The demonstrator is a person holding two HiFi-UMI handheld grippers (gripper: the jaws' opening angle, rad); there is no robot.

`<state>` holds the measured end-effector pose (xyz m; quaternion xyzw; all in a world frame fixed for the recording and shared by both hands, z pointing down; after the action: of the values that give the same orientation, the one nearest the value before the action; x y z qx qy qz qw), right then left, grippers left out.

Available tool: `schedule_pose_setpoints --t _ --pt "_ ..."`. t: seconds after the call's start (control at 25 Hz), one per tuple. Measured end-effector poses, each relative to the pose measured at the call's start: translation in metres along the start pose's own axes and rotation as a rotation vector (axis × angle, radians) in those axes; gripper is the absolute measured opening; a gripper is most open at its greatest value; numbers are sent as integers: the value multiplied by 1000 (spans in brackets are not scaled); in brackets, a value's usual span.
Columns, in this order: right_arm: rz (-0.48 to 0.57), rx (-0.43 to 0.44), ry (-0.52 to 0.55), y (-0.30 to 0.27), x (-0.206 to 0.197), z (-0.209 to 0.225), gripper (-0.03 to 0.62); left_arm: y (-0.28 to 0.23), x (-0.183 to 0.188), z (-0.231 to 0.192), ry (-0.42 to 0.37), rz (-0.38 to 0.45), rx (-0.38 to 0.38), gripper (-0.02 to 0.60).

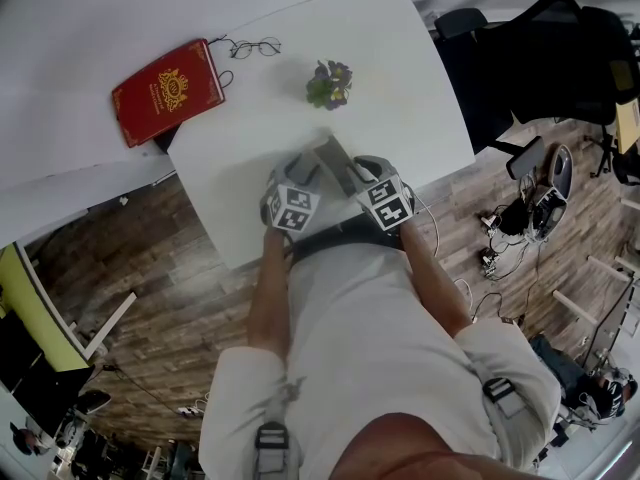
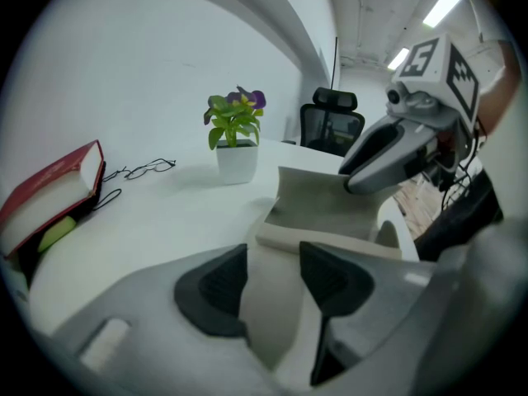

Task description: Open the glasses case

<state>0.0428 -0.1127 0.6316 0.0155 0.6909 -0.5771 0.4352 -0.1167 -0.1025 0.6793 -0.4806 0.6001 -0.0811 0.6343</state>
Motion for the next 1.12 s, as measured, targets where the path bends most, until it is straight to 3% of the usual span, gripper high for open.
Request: schedule_pose_setpoints --t 1.12 --pt "-10 -34 -44 1 -5 14 37 0 1 -1 -4 10 10 201"
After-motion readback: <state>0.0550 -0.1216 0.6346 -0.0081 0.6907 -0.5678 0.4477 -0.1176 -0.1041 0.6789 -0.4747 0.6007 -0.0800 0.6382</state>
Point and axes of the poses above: the fingertips, and each gripper's own axes: y backward along the fingers, z to its right, x out of its top, the point moved 8 cm from there along y, backward along the fingers, and after that the axes turned 9 degrees about y, right-handed, at the moved point
